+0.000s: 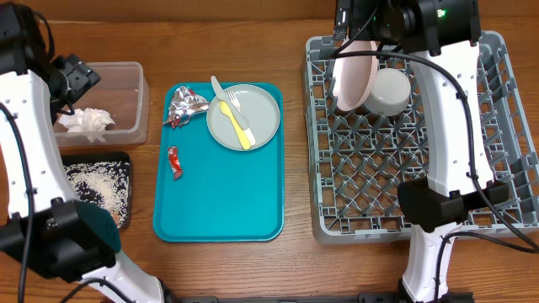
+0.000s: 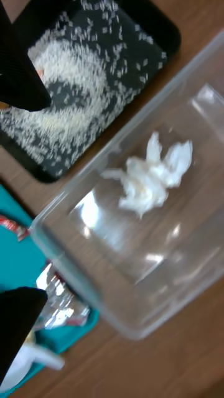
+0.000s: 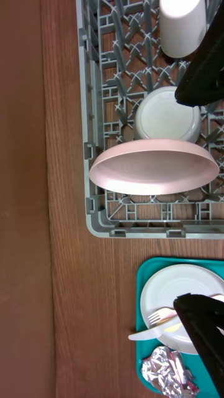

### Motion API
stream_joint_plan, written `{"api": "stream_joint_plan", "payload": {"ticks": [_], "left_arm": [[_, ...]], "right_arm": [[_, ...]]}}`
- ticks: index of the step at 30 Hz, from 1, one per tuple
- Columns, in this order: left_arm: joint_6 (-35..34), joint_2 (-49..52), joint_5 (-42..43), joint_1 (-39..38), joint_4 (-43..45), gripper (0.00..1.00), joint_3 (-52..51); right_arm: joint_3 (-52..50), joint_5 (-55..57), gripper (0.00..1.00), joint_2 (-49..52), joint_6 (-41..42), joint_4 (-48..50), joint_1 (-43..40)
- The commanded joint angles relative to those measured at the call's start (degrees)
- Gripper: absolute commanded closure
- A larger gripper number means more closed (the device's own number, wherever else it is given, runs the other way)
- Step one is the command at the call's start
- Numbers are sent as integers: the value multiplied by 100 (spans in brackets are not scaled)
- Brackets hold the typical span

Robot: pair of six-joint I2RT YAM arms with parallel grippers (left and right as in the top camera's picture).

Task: Sort waste into correct bins and load items into the dishwasher rack
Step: 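Move the left gripper back toward the foil on the teal tray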

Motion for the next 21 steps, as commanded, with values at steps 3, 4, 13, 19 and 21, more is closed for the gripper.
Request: {"api": "stream_joint_plan", "payload": {"ticks": [3,4,13,19,21], "left_arm": [[485,-940,649,-831,15,6,68],[566,-964,649,-946,-7,5,68],[485,-398,457,-2072,-413,0,50],[273,472,566,-2124,-356,7,50],[271,765,667,-2122,-284,9,50]], "right_arm": [[7,61,0,28,-7,22,9],[7,61,0,28,-7,22,9],[7,61,0,28,-7,22,9],[7,61,0,28,-7,22,9],[7,61,0,28,-7,22,9]]}}
